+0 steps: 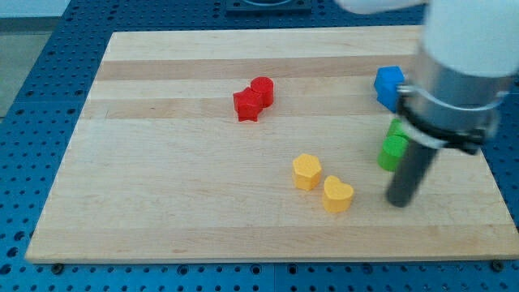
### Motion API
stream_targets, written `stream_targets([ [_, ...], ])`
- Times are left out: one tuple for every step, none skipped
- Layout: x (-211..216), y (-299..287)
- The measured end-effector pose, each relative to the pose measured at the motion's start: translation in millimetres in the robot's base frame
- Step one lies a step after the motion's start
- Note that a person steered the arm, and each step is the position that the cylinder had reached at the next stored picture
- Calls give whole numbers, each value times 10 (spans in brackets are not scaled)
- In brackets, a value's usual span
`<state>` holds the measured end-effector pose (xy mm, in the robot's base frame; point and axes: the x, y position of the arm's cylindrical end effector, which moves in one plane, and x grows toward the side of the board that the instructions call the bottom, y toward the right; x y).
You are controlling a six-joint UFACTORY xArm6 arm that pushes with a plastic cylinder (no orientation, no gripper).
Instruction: Push the heart right below the hexagon
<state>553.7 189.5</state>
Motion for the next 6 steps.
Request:
stream_targets([
  [-1, 605],
  [59, 819],
  [464, 459],
  [493, -264],
  [433, -713],
  [177, -916],
])
